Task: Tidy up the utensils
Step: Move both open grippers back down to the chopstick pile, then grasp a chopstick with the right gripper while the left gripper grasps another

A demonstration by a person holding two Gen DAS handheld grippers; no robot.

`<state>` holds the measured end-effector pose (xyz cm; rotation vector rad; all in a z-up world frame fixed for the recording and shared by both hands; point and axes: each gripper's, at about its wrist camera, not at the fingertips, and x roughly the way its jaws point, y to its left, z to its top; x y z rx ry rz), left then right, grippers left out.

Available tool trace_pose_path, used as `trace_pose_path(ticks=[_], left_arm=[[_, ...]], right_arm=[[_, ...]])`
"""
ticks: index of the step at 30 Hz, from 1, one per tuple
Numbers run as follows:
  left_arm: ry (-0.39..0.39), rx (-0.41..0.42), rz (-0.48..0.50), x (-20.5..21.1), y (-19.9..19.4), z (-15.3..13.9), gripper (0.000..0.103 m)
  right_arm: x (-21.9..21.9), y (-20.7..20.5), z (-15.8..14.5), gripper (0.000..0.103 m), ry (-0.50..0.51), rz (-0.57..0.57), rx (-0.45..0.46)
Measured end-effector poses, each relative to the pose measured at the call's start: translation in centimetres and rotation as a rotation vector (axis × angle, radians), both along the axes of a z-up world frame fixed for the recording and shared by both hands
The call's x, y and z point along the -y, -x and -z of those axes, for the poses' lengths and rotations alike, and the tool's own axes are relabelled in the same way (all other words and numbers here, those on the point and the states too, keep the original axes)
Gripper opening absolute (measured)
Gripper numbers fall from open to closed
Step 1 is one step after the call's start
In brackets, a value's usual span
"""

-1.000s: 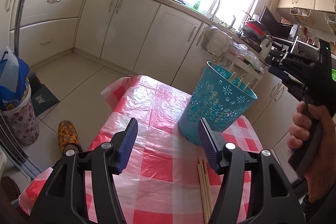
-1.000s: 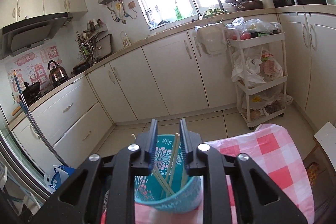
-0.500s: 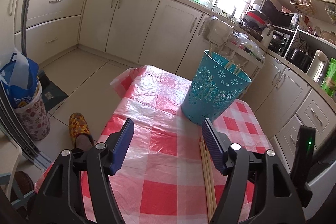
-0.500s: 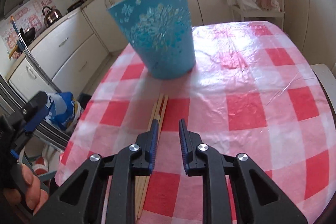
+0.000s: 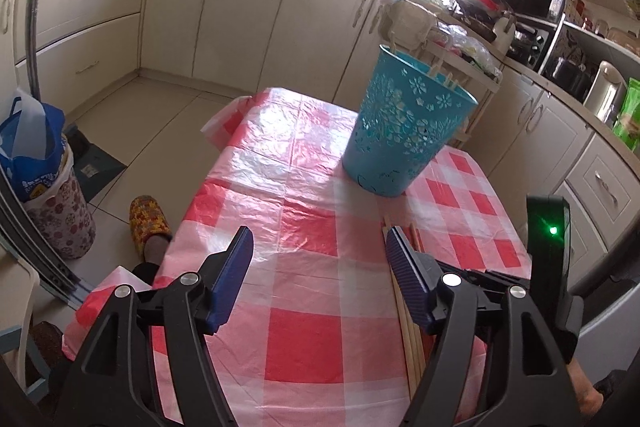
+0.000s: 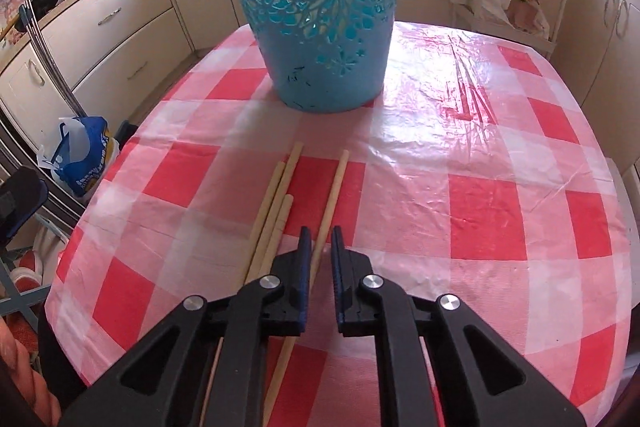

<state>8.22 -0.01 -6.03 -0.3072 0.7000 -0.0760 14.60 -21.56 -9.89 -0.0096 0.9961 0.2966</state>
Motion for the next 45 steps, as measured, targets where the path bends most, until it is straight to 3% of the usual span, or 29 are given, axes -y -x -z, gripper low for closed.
trace_pose_path(ticks=[7,15,25,28,30,33,38,43,44,45], left_arm=[[-0.142,-0.122,0.149,6.1,-3.9,2.7,0.065],[-0.224,-0.222,0.154,8.8,-6.7,5.2,0.065],[-0.324,-0.248,0.166,9.2,-7.4,5.6,0.065],[-0.349,-0.243,0.195,9.8,-7.7,5.6,0.057],[-0.347,-0.236,0.233,9.8,-7.8,5.3,0.035],[-0.303,-0.230,0.301,9.1,-8.1,5.1,0.019],[-0.255,-0.283,0.349,8.1,-9.1,4.9,0.018],[-0.249,-0.330,0.333,8.6,-10.2,4.9,0.025],[-0.261,-0.329,0.333,8.7,-10.1,4.8,0.025],[-0.258,-0.330,0.340,8.8,-10.1,4.9,0.016]], right_arm=[[2.9,1.2,0.0,0.006,-0.036,0.012,-0.025],[4.3,2.0,0.2,0.006,-0.106,0.028,-0.026],[4.1,1.4,0.1,0.006,-0.109,0.026,-0.024],[3.7,1.2,0.1,0.006,-0.091,0.016,-0.020],[3.5,1.2,0.0,0.006,-0.061,-0.001,-0.024],[3.8,1.2,0.0,0.006,-0.068,0.002,-0.047],[4.1,0.6,0.1,0.006,-0.104,0.012,-0.061],[3.2,0.0,0.0,0.006,-0.073,-0.020,-0.061],[3.2,-0.1,0.0,0.006,-0.067,-0.026,-0.067],[3.2,-0.2,-0.1,0.006,-0.063,-0.031,-0.075]])
